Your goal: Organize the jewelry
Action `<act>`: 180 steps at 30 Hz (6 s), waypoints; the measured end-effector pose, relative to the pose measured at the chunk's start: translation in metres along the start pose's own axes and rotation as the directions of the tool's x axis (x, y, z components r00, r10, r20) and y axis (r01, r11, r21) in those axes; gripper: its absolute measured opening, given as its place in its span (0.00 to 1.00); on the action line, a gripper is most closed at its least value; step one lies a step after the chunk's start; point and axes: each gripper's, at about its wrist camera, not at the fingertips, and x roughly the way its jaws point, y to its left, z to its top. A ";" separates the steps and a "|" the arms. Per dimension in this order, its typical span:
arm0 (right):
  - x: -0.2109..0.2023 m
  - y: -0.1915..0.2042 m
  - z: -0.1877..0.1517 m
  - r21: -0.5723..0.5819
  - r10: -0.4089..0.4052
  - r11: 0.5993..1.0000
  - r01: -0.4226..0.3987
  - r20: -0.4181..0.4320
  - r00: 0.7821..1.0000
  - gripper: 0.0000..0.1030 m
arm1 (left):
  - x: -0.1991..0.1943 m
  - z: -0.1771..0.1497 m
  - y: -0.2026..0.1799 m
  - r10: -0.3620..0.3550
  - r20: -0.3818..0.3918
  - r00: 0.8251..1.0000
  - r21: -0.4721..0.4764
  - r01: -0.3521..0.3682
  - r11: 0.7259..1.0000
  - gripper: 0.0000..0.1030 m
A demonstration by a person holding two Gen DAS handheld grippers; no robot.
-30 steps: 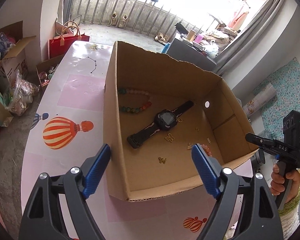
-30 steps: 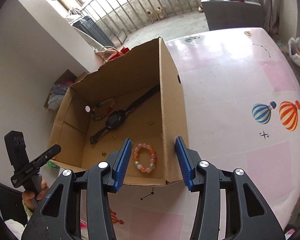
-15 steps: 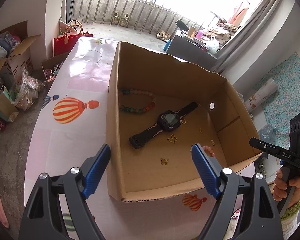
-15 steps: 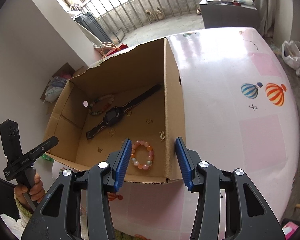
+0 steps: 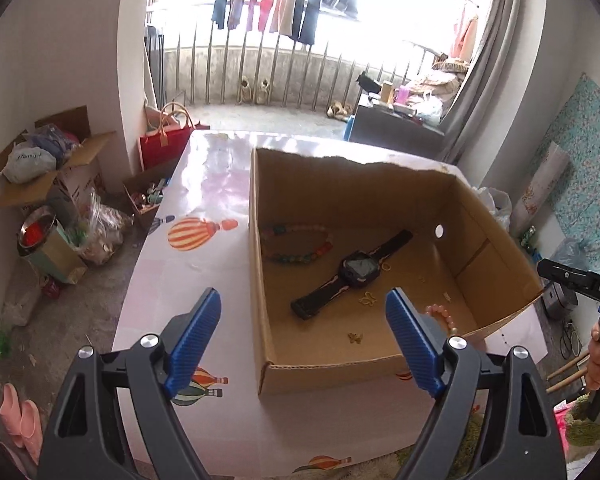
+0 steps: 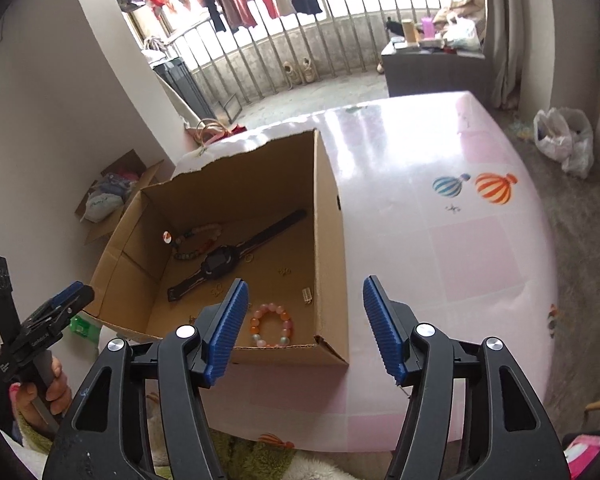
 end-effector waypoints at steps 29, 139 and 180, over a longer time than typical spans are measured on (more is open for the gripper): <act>-0.017 0.093 -0.031 -0.178 -0.098 0.978 0.110 0.073 0.992 0.92 | -0.016 -0.010 -0.035 0.222 -0.087 0.971 -0.022 -0.225 0.974 0.95; 0.025 0.061 -0.040 -0.099 -0.147 0.986 0.134 -0.143 0.979 0.92 | 0.033 -0.025 -0.055 0.201 -0.302 0.932 0.034 -0.200 0.979 0.95; 0.027 0.058 -0.040 -0.085 -0.134 0.989 0.122 -0.156 0.979 0.92 | 0.035 -0.024 -0.055 0.204 -0.310 0.929 0.039 -0.202 0.979 0.95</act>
